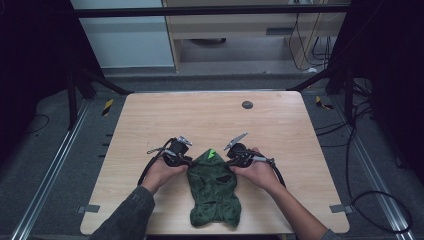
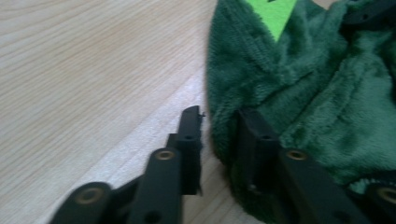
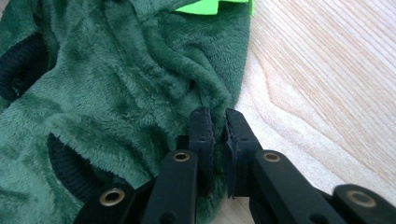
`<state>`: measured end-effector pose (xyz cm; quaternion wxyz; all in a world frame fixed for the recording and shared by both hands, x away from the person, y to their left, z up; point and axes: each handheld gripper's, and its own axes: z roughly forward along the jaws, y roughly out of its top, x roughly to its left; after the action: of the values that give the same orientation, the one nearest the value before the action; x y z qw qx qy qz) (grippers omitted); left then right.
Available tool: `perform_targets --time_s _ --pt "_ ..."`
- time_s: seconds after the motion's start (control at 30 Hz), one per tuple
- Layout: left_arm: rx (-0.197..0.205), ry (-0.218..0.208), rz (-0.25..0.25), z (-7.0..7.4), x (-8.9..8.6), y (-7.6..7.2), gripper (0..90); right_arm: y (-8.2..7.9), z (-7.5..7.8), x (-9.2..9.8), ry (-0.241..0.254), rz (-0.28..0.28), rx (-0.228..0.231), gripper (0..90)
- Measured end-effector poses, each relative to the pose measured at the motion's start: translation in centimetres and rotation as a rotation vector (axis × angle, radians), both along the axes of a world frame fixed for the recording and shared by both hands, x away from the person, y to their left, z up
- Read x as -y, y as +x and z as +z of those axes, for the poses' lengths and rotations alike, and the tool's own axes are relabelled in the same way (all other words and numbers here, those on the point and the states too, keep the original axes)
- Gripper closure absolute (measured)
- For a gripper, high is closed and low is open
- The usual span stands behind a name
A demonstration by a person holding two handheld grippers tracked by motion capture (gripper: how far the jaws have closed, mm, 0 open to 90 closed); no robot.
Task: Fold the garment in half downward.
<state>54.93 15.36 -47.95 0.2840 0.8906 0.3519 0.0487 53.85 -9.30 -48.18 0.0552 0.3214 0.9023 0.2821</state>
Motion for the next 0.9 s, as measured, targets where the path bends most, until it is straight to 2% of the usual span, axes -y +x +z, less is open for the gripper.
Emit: perform_targets --time_s 0.13,0.2,0.83,0.9 --pt "-0.007 0.009 -0.027 0.01 0.37 -0.22 84.6 -0.01 0.02 -0.07 -0.004 0.006 0.006 83.8" --pt "-0.010 0.017 -0.033 0.06 0.45 -0.22 86.4 -0.02 0.03 -0.07 -0.003 0.006 0.006 83.9" --pt "-0.012 0.020 -0.044 0.08 0.54 -0.29 87.9 0.00 0.00 -0.02 -0.001 0.007 0.004 83.7" --pt "-0.015 0.023 -0.046 0.12 0.53 -0.22 88.7 0.00 0.00 -0.07 -0.002 0.008 0.015 83.9"
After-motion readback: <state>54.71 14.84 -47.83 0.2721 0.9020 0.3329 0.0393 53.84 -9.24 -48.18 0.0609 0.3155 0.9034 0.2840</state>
